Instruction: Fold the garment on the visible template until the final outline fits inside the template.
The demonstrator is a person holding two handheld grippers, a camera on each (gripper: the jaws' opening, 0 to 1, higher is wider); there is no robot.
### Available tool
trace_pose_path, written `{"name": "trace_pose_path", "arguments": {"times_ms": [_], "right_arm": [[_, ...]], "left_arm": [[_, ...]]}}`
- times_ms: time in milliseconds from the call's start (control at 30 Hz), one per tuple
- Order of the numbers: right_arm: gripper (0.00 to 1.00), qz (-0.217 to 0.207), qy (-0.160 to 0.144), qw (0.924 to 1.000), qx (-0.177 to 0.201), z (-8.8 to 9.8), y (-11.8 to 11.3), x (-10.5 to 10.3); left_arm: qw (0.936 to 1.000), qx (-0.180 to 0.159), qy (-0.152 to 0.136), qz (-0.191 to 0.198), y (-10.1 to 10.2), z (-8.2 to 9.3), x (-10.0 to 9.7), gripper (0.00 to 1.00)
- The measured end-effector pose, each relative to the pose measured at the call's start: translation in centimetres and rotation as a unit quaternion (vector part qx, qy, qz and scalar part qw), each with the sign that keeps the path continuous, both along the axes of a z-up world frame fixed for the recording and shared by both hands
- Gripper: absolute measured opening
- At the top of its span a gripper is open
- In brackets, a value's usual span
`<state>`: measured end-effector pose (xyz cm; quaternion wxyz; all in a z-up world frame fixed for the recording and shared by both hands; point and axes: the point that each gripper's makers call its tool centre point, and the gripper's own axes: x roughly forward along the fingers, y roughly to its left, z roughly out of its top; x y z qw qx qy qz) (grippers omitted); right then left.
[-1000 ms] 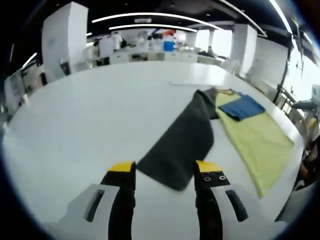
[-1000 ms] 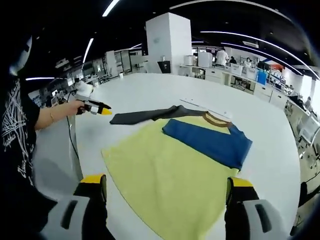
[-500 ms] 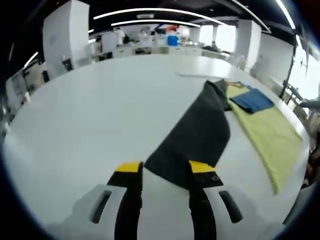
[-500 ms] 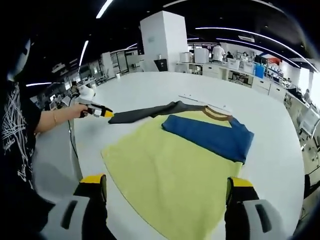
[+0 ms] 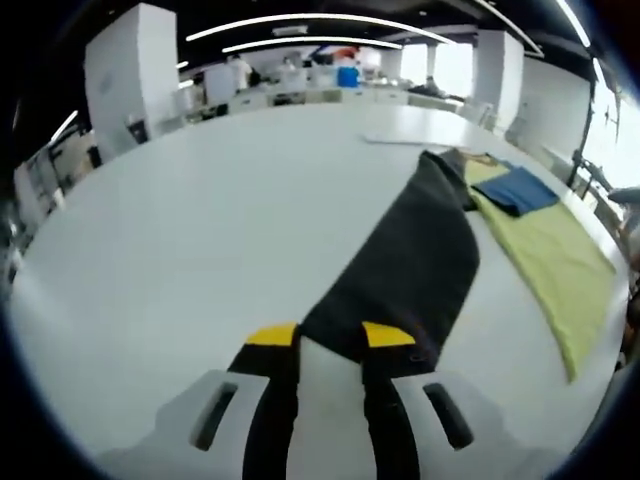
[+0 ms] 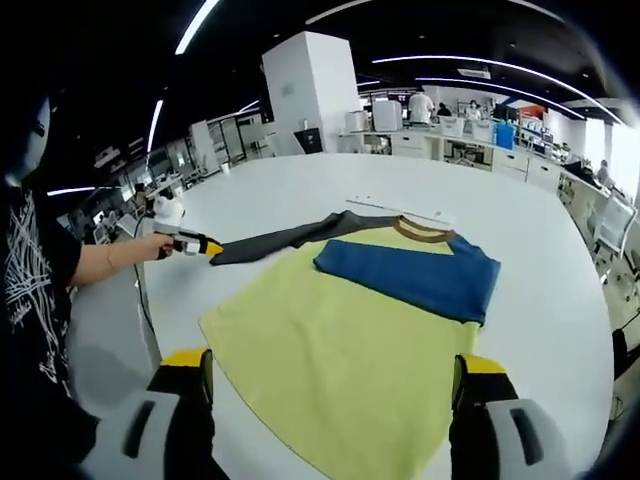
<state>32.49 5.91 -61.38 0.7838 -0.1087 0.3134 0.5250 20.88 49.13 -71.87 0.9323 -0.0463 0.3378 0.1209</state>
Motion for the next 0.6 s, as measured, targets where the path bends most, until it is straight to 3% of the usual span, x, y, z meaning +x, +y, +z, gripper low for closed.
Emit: {"name": "trace_pose_path", "arguments": {"times_ms": [267,333,433,600], "right_arm": [[1.00,-0.001,0.001,1.0000,-0.004,-0.06,-0.06,-0.23],[1.00,-0.001,0.000,1.0000,-0.003,-0.03,0.03,-0.24],[0.99,-0.002,0.000,1.0000,-0.004,-0.09,0.11,-0.27],[0.98,-0.011,-0.018,0.9997,-0.012,0.12,-0.42,0.22]], "left_arm": [[1.0000,0.008,0.003,0.001,0.59,0.06,0.19,0.21],[1.0000,0.000,0.000,-0.002,0.38,-0.02,0.34,0.19],[0.9993,-0.022,-0.014,0.026,0.72,0.04,0.63,0.21],[0.9997,-0.007,0.005,0.021,0.56,-0.10,0.56,0.20]]}}
